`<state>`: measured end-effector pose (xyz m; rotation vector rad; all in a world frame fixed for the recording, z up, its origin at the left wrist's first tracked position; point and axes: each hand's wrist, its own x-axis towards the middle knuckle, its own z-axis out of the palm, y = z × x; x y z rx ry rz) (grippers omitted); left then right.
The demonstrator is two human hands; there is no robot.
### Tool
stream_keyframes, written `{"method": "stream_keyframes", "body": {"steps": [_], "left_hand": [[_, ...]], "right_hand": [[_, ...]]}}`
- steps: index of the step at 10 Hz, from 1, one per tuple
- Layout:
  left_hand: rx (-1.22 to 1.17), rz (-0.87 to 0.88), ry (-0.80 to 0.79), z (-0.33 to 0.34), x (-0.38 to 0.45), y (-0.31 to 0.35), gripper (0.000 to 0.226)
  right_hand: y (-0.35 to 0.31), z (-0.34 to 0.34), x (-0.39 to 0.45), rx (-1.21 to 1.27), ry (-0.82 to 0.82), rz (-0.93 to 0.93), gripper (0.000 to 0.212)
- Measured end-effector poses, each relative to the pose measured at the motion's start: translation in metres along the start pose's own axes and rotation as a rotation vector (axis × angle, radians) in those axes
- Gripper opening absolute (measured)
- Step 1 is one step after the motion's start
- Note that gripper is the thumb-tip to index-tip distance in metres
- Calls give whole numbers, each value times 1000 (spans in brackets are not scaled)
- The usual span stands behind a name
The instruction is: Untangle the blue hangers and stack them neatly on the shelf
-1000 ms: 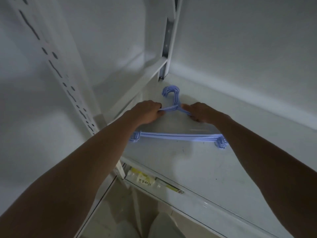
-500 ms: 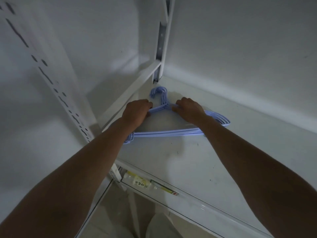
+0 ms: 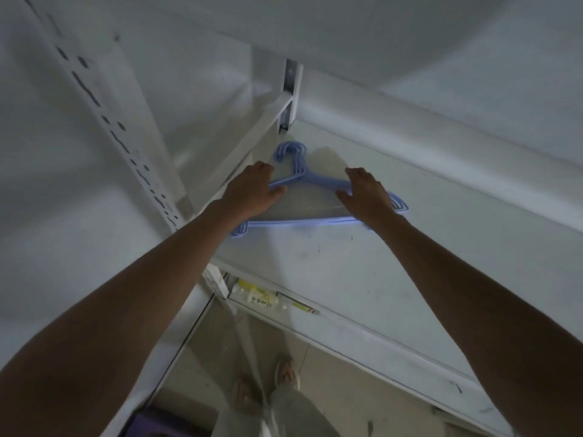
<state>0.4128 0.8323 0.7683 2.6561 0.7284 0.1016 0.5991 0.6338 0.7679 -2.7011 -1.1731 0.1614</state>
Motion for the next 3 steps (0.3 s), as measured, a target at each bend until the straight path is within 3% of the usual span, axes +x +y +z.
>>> {"method": "stream_keyframes", "body": {"steps": [1,3], "left_hand": [[3,20,-34,-1,-42,9,67],[139,75,76,-22,-117,29,77]], "right_hand": [[8,0,-51,47,110,46,48],[35,-14,-125,27,168,83,56]]}}
